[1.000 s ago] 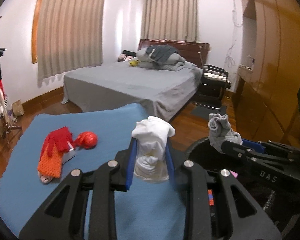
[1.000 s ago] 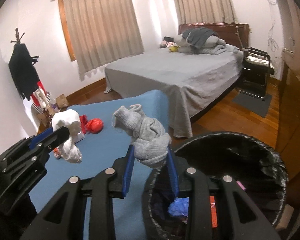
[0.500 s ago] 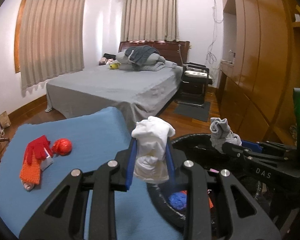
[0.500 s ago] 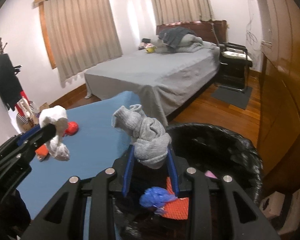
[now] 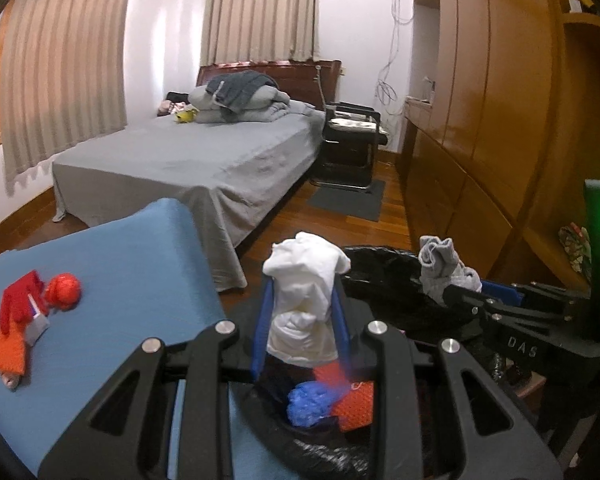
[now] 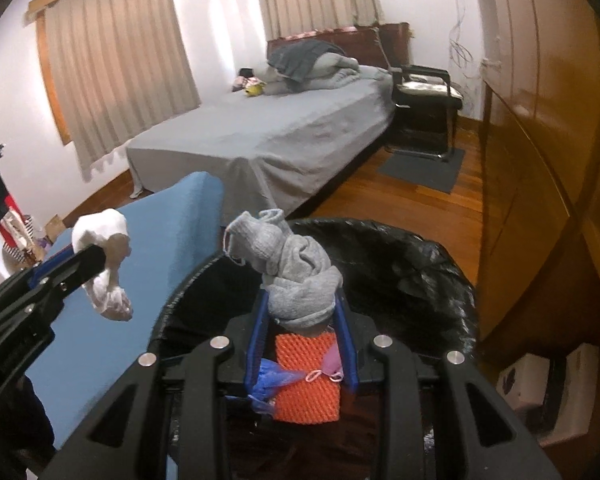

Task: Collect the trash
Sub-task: 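Move both tools over the bin and release the white cloth and grey sock, then reach the left tool to the orange mesh scrubber and grasp it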

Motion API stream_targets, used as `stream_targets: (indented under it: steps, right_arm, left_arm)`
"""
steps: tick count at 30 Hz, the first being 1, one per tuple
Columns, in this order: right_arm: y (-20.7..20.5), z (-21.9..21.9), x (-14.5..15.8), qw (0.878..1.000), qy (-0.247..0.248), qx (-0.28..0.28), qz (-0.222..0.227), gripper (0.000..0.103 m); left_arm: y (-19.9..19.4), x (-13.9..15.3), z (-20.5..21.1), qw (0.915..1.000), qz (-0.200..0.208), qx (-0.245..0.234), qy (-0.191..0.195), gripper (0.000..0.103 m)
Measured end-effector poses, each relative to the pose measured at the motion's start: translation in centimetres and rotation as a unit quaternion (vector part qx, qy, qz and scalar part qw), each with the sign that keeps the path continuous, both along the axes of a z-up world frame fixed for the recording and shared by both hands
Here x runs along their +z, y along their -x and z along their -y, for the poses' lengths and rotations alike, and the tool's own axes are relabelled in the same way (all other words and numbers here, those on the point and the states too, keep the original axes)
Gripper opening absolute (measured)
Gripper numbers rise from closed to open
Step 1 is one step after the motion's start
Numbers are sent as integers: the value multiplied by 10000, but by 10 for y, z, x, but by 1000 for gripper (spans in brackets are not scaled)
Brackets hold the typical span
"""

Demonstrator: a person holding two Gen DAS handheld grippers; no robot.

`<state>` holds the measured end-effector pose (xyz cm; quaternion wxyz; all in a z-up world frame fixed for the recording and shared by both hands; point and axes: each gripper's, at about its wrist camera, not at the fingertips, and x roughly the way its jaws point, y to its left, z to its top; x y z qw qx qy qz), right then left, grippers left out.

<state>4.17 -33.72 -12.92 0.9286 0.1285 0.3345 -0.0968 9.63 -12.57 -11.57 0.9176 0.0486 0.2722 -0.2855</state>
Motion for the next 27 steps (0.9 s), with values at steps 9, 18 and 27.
stream_targets:
  steps: [9, 18, 27]
  right_arm:
    - [9, 20, -5, 9981, 198, -587, 35, 85]
    - [-4, 7, -4, 9990, 2, -423, -120, 97]
    - [-42, -56, -2, 9996, 48, 260, -28, 97]
  left_arm:
    - [-5, -7, 8, 9997, -80, -177, 172, 71]
    - [-18, -8, -56, 9968, 65, 791, 7, 90]
    - [-36, -14, -154, 9789, 36, 2032, -200, 91]
